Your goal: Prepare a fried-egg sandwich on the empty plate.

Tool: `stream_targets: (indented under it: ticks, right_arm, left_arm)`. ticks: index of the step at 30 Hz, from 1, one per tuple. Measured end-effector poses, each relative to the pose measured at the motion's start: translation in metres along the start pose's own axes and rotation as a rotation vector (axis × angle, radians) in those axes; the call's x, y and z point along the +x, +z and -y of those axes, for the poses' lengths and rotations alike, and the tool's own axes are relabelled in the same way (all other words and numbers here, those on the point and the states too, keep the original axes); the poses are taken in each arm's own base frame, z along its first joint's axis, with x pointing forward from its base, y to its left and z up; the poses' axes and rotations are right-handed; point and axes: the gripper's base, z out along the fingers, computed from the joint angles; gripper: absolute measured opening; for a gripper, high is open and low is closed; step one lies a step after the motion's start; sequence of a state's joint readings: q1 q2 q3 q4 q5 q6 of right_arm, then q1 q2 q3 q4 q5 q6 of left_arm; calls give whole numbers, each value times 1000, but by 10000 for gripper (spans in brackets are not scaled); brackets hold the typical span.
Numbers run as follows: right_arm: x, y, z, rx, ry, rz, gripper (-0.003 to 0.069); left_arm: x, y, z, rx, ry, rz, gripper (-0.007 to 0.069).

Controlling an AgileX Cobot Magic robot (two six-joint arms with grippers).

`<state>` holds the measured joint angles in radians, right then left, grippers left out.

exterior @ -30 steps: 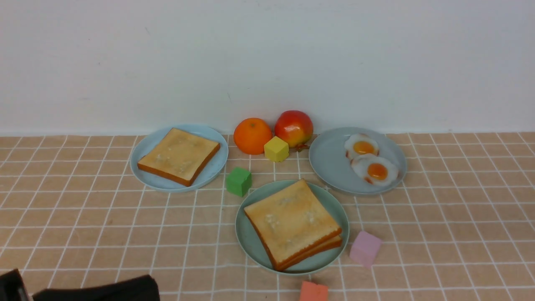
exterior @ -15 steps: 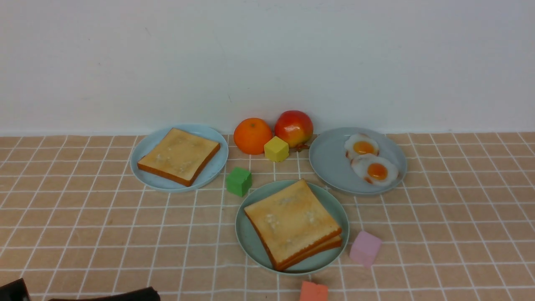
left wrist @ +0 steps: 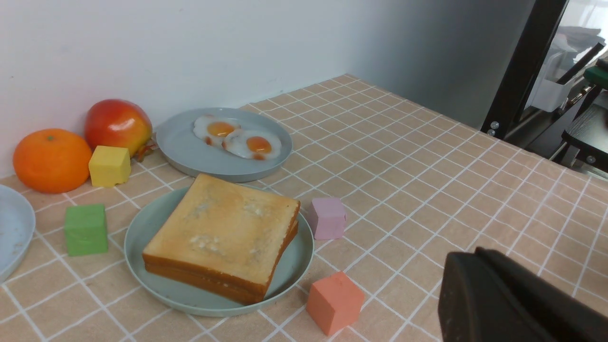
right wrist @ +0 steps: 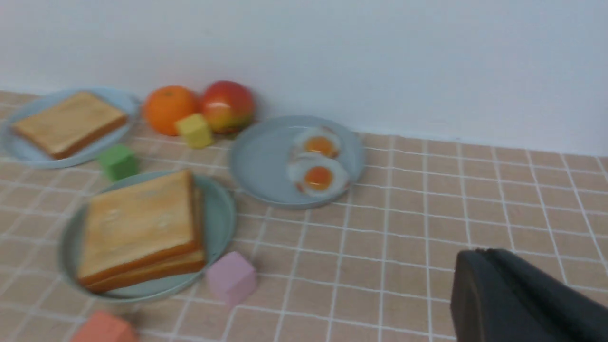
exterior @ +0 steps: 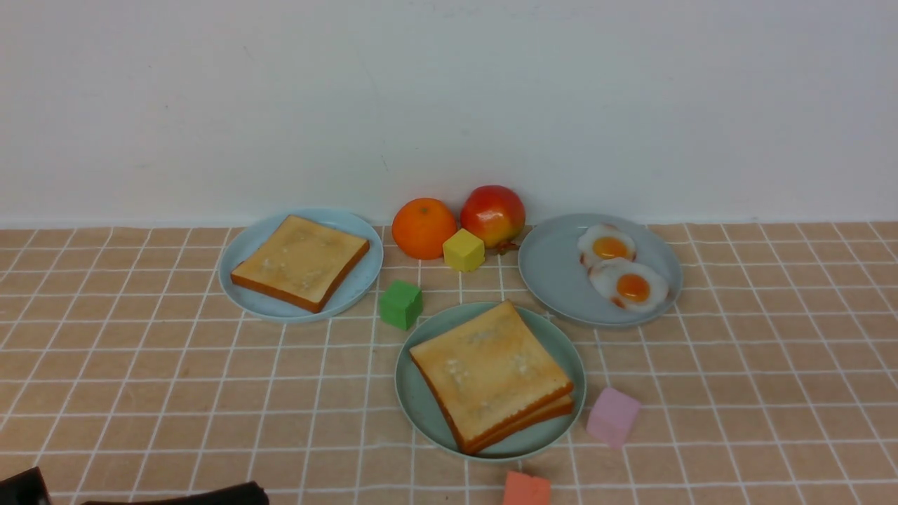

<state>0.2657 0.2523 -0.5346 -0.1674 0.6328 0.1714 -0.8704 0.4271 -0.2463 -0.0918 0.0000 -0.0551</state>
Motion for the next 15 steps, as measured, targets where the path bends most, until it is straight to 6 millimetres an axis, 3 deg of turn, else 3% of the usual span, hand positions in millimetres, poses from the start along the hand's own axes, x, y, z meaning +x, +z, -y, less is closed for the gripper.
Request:
stream_targets:
  ticks: [2,8,10,15]
  right_arm:
    - [41,12,1,45,59,28,-10]
    - [117,33,3,90,132,61,-10]
    - [130,37,3,92,134,38,-10]
    - [139,39,3,102,123,-21,-10]
  left_arm:
    - [0,0,0,0,0,0,-13]
    - [0,0,0,0,0,0,-13]
    - [0,0,0,0,0,0,-13]
    - [0,0,0,0,0,0,-13]
